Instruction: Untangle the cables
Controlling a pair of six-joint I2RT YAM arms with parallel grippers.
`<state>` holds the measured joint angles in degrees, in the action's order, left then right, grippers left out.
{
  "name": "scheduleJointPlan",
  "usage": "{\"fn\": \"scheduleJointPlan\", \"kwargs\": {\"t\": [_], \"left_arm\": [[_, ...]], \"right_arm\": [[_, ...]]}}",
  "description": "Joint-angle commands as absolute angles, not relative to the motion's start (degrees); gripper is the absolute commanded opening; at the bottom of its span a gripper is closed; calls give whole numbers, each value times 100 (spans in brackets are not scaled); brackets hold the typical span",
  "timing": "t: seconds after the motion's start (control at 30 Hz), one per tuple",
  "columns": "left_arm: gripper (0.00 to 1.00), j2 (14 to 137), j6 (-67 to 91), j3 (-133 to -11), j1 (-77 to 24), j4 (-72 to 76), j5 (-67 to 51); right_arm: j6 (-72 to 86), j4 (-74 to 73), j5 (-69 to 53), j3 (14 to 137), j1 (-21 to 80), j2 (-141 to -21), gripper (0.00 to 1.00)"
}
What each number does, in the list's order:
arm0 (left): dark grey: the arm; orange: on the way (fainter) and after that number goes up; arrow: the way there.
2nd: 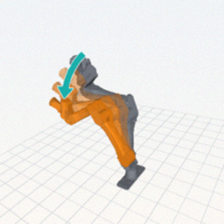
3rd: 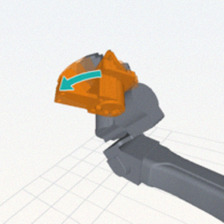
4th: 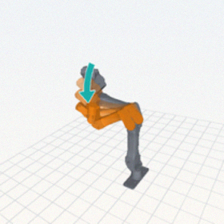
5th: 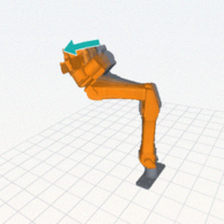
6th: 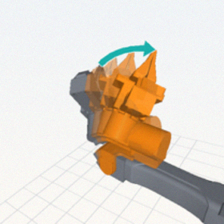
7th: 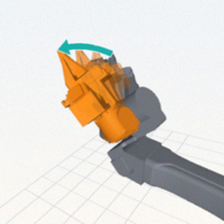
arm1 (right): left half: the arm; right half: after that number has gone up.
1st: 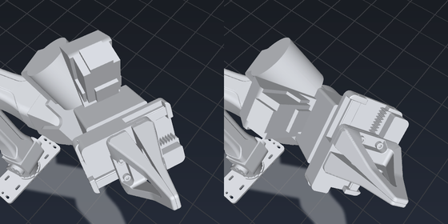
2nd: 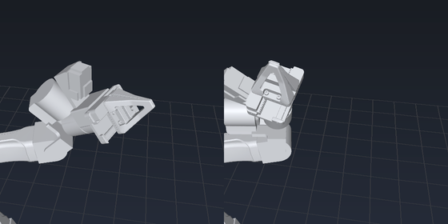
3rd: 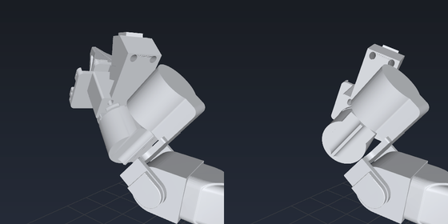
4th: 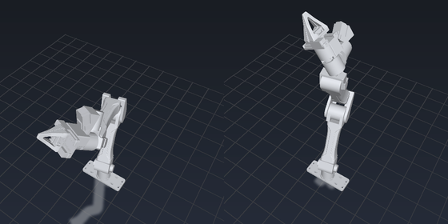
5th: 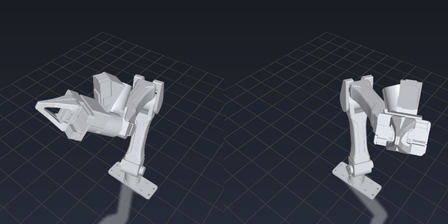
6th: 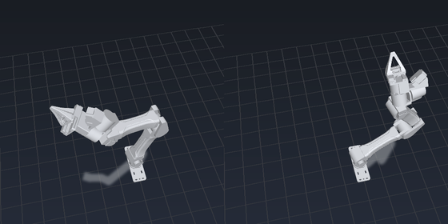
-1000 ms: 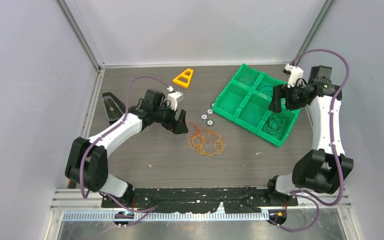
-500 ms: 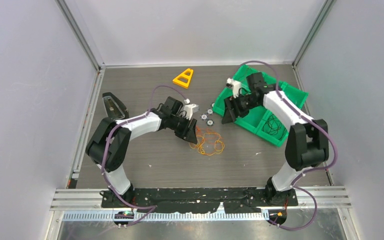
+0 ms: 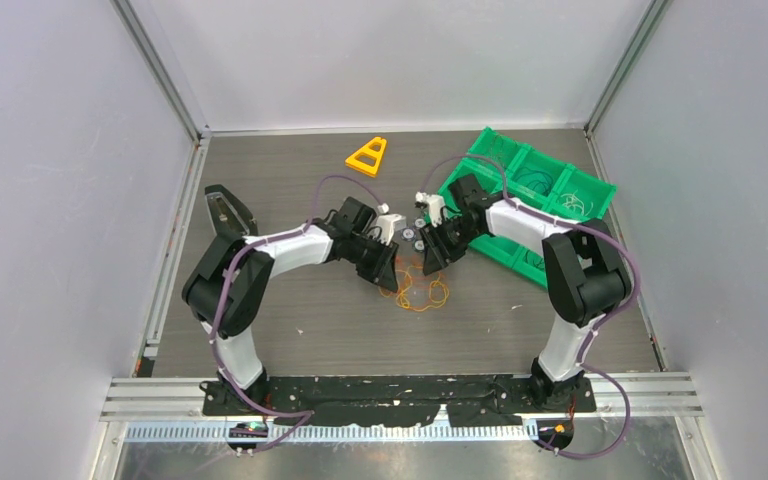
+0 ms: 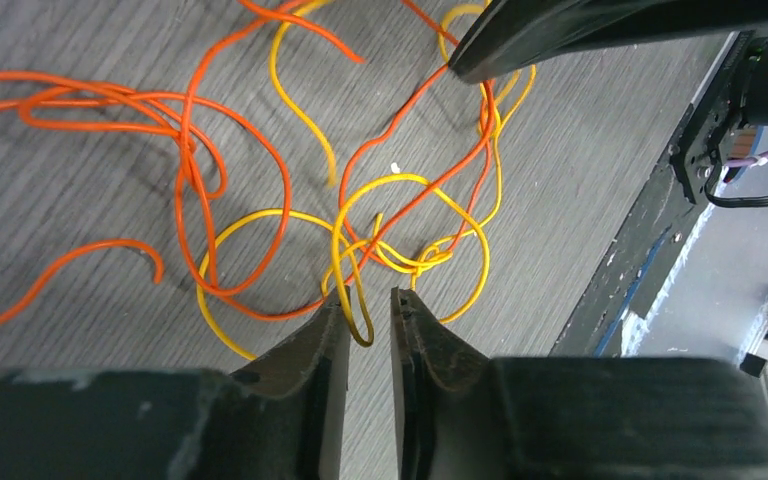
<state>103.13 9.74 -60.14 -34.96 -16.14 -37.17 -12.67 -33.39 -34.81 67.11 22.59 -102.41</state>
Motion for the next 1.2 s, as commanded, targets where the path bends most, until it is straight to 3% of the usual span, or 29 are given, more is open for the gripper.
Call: {"fn": "scheduleJointPlan", "kwargs": {"t": [0.0,0.07,0.17,0.63,1.17], "left_arm": [[16,10051,723,-6232,-3457,-1758,-3795],[1,9776,574,-6175,-3367,-1987,-3789],[0,9247,354,-6007,-3039,-2362,-3712],[0,6878,-2010,-5214,257,-4757,-3260],[0,7079,-3425,-4268,1386,-4456,-2238]], "right_arm": [[-1355,-3138,-3080,6551,2350,-10244,32],[-1458,-3222,-2990,6467,2336,-10030,17],[-1644,-3451,-2874,6451,2225,-9483,6],[-2760,-4738,-2413,6548,1219,-7553,5],[-3065,-5397,-2789,7992,422,-6875,5]]}}
